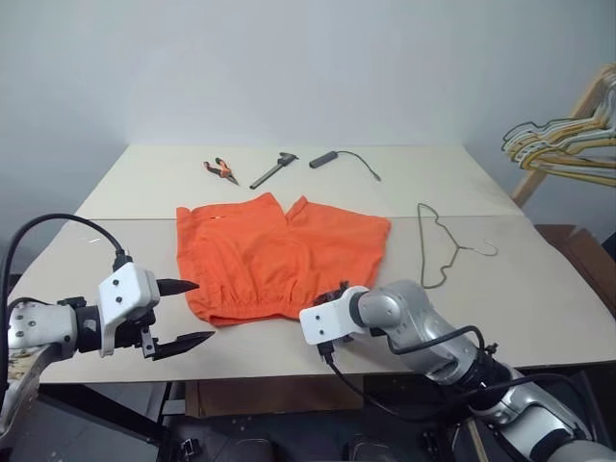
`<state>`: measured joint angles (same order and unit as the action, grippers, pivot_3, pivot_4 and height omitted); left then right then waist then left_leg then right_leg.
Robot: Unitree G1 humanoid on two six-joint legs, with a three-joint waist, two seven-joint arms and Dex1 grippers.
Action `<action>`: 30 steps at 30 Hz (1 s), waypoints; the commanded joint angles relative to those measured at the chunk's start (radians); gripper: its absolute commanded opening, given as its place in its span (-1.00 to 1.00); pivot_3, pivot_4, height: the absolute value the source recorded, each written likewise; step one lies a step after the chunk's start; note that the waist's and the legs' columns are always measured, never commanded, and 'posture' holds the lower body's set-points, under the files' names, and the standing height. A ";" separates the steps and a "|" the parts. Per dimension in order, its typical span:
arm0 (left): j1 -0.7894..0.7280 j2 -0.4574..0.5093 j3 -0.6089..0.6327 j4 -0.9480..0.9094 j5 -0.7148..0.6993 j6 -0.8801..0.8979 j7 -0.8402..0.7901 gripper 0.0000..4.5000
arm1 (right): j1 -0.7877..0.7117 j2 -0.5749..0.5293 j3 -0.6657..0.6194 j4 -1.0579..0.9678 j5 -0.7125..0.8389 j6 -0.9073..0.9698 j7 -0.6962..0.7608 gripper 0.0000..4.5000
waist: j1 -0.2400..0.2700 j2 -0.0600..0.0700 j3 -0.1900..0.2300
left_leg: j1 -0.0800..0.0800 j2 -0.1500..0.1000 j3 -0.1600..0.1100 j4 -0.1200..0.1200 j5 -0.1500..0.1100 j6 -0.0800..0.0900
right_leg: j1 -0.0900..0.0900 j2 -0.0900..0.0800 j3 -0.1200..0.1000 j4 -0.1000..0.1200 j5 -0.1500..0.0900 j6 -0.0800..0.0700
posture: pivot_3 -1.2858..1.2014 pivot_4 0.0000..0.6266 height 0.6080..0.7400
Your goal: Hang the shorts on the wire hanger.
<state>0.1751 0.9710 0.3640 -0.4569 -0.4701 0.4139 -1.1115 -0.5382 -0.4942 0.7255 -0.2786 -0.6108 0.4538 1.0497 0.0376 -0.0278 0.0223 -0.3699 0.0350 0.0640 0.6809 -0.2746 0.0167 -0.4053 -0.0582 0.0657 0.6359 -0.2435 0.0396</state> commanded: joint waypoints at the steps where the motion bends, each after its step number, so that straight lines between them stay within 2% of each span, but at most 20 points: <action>1: -0.015 0.010 -0.003 -0.018 0.008 -0.012 0.007 1.00 | -0.016 0.009 -0.013 0.017 -0.047 0.017 -0.013 -0.52 | -0.001 0.000 0.000 | 0.000 0.000 0.000 0.000 0.000 0.000 | 0.000 0.000 0.000 0.001 0.000 0.000 | 0.10 -1.00 1.00; 4: -0.014 0.010 -0.004 -0.014 0.014 -0.015 0.011 1.00 | -0.012 0.001 -0.021 0.028 -0.058 0.000 -0.019 -0.99 | -0.001 0.000 0.000 | 0.001 0.000 0.000 0.000 0.000 0.000 | -0.001 0.000 0.000 0.004 -0.002 -0.001 | 0.11 -1.00 1.00; 8: -0.008 0.010 0.001 -0.007 0.026 -0.024 0.011 1.00 | -0.015 -0.101 -0.075 0.055 -0.041 -0.105 -0.029 -0.99 | 0.001 0.000 0.000 | 0.001 -0.001 -0.001 0.000 0.000 -0.001 | -0.001 0.000 0.000 0.006 -0.003 -0.002 | 0.11 -1.00 1.00; 12: -0.012 0.005 -0.002 -0.004 0.037 -0.024 0.018 1.00 | -0.068 -0.175 -0.121 0.240 -0.049 -0.227 -0.121 -0.99 | -0.003 -0.001 0.000 | 0.001 -0.001 -0.001 0.000 0.000 -0.001 | -0.001 0.000 0.000 0.006 -0.003 -0.002 | 0.11 -1.00 1.00; 15: -0.021 0.001 -0.013 -0.001 0.044 -0.025 0.023 1.00 | -0.147 -0.161 -0.138 0.462 -0.045 -0.319 -0.221 -0.99 | -0.012 -0.001 0.000 | 0.002 0.000 -0.001 0.000 0.001 -0.001 | -0.001 0.000 0.000 0.006 -0.004 -0.002 | 0.10 -1.00 1.00; 20: -0.040 -0.002 -0.038 0.008 0.053 -0.033 0.032 1.00 | -0.338 -0.062 -0.125 0.938 -0.100 -0.449 -0.539 -0.99 | -0.044 -0.001 0.001 | 0.002 -0.001 -0.001 -0.001 0.001 -0.001 | -0.001 0.000 0.000 0.006 -0.004 -0.003 | 0.10 -1.00 1.00; 22: -0.039 -0.002 -0.040 0.006 0.054 -0.035 0.035 1.00 | -0.380 -0.036 -0.145 1.023 -0.090 -0.466 -0.601 -0.99 | -0.052 -0.001 0.001 | 0.001 -0.001 -0.002 -0.002 0.001 -0.001 | -0.001 0.000 0.000 0.006 -0.004 -0.003 | 0.11 -1.00 1.00; 26: -0.014 0.001 -0.015 -0.006 0.042 -0.032 0.031 1.00 | -0.339 -0.065 -0.236 0.829 0.017 -0.414 -0.453 -0.99 | -0.051 0.000 0.001 | 0.000 -0.001 -0.003 -0.004 0.001 -0.001 | -0.003 0.000 0.001 0.006 -0.004 -0.003 | 0.12 -1.00 1.00; 30: 0.021 0.012 0.009 -0.005 0.031 -0.029 0.005 1.00 | -0.203 -0.121 -0.320 0.404 0.192 -0.303 -0.173 -0.99 | -0.046 0.000 0.001 | -0.004 0.000 -0.006 -0.004 0.000 0.000 | -0.006 0.000 0.000 0.006 -0.004 -0.002 | 0.11 -1.00 1.00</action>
<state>0.1972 0.9709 0.3396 -0.4452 -0.4280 0.3926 -1.0953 -0.7502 -0.6005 0.4469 0.2728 -0.4833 0.1104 0.7893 -0.0084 -0.0278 0.0238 -0.3734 0.0348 0.0565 0.6765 -0.2745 0.0164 -0.4114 -0.0584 0.0661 0.6423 -0.2476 0.0380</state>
